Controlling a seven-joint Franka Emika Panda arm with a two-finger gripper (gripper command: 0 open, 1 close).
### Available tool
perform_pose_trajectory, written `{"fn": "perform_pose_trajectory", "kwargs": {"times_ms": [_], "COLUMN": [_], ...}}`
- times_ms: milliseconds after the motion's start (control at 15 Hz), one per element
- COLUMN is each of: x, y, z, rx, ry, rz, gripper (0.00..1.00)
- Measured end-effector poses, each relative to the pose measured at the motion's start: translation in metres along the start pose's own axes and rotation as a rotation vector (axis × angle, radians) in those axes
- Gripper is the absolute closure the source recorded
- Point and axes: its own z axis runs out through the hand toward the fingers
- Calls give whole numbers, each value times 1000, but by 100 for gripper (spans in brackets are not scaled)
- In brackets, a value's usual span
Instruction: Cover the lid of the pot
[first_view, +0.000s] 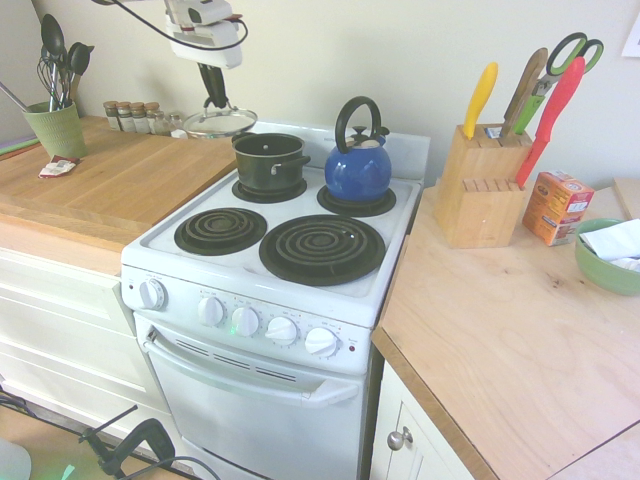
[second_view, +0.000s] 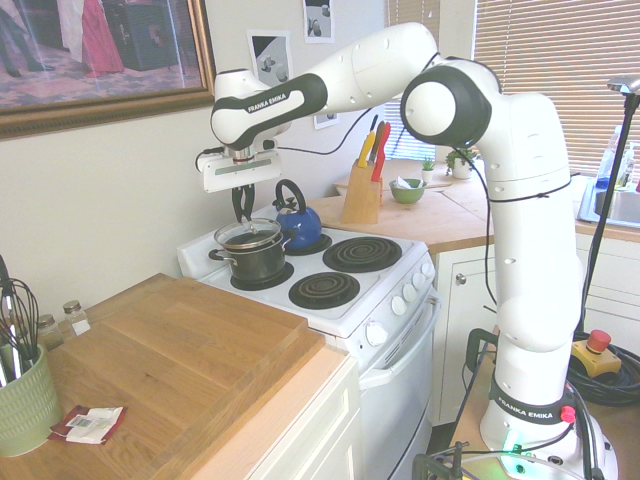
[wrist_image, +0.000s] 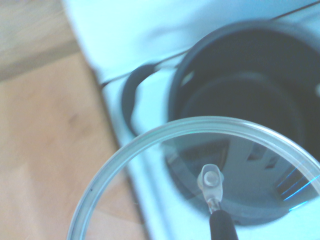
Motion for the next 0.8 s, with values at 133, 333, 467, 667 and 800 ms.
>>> {"fn": "perform_pose_trajectory", "kwargs": {"times_ms": [133,333,467,667,800], "x": [20,39,49,70,83], "y": [-5,-14,-20,-24,-25], "z": [12,30,36,43,51], "rx": [-5,-12,-11,-22,-31], "ry": [1,-3,-8,-8,-11], "rz": [23,46,60,83,91], "gripper": [100,100,100,100,100]}}
